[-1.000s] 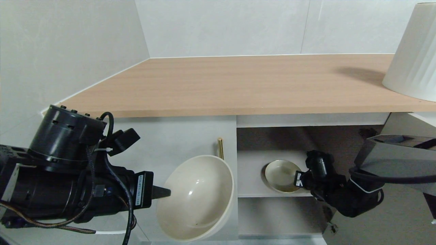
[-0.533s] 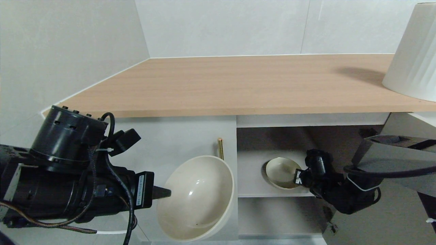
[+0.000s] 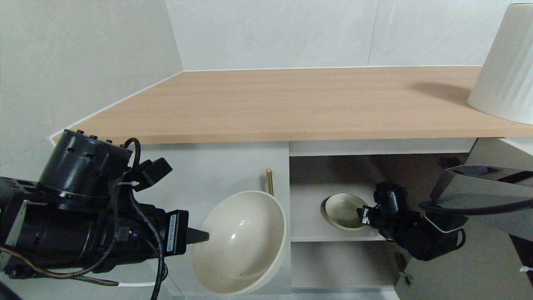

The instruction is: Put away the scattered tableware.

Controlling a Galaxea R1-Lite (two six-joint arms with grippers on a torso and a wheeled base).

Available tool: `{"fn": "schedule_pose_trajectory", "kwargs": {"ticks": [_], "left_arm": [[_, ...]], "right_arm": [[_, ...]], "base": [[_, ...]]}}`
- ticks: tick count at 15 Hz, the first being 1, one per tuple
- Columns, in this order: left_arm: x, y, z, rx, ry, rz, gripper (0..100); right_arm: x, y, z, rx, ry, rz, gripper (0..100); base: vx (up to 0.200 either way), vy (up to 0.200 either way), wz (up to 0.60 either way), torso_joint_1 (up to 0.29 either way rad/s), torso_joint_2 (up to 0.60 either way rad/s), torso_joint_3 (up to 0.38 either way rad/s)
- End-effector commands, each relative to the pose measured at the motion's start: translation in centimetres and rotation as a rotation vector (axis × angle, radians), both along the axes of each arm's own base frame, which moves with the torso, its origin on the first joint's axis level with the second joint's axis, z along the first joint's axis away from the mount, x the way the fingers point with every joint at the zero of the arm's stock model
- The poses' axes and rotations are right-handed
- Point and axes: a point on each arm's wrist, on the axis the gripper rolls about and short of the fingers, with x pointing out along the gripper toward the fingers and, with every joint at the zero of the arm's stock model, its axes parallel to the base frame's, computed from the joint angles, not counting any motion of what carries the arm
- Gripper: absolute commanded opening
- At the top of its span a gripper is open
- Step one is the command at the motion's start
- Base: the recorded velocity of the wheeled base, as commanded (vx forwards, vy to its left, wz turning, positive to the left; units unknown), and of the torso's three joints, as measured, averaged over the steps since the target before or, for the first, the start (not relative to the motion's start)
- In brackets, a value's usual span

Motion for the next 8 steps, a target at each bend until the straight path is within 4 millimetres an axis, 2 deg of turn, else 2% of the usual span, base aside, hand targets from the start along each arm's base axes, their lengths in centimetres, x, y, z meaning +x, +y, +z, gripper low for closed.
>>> {"fn": "schedule_pose_trajectory", "kwargs": {"ticks": [1,5,8], "left_arm": [[0.0,0.0,0.0,0.000,0.002,0.000,0],[0.1,0.0,-0.1,0.002,0.004,0.001,0],[0.3,-0.6,-0.6,0.012,0.025,-0.016,0]], "right_arm": [[0.0,0.0,0.1,0.002,-0.003,0.000,100],[-0.5,-0.1,0.6,0.001,0.000,0.002,100],[-3.9,0.4,3.6,0.037,0.006,0.100,100]], "base": [[0.000,0.000,0.00,0.000,0.00,0.000],[0.000,0.000,0.00,0.000,0.00,0.000],[0.000,0.000,0.00,0.000,0.00,0.000]]}}
